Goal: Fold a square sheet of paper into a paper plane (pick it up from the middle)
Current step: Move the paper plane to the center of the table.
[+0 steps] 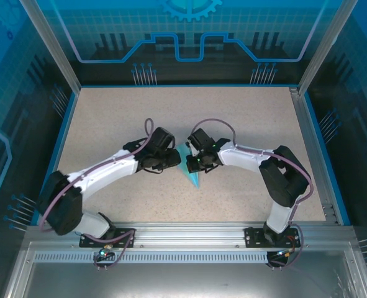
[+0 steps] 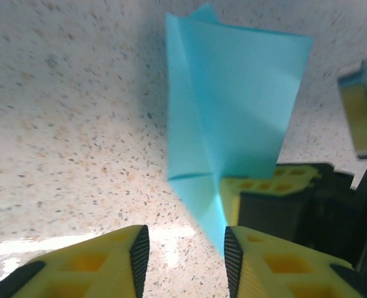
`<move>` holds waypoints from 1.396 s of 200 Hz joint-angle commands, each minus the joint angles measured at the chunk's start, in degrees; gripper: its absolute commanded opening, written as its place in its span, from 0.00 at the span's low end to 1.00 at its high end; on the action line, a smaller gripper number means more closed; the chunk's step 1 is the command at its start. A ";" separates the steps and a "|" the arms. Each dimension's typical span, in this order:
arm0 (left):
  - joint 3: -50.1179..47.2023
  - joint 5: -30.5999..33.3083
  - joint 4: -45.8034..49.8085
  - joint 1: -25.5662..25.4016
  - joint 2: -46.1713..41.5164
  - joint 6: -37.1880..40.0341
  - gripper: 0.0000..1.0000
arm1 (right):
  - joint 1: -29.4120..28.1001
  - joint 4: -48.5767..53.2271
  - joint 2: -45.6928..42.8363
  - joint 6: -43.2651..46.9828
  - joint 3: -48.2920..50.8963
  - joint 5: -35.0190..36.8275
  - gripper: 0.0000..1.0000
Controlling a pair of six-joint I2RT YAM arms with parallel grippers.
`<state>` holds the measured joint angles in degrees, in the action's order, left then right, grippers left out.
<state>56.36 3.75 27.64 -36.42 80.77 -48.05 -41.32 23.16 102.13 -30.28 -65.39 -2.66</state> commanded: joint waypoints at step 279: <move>-13.53 -0.68 -4.85 9.82 -10.57 -0.81 0.53 | 7.82 23.63 29.36 -4.43 -38.60 15.13 0.15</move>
<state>41.41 4.03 22.79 -27.05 69.95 -49.21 -34.06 45.47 129.80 -33.32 -103.24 13.02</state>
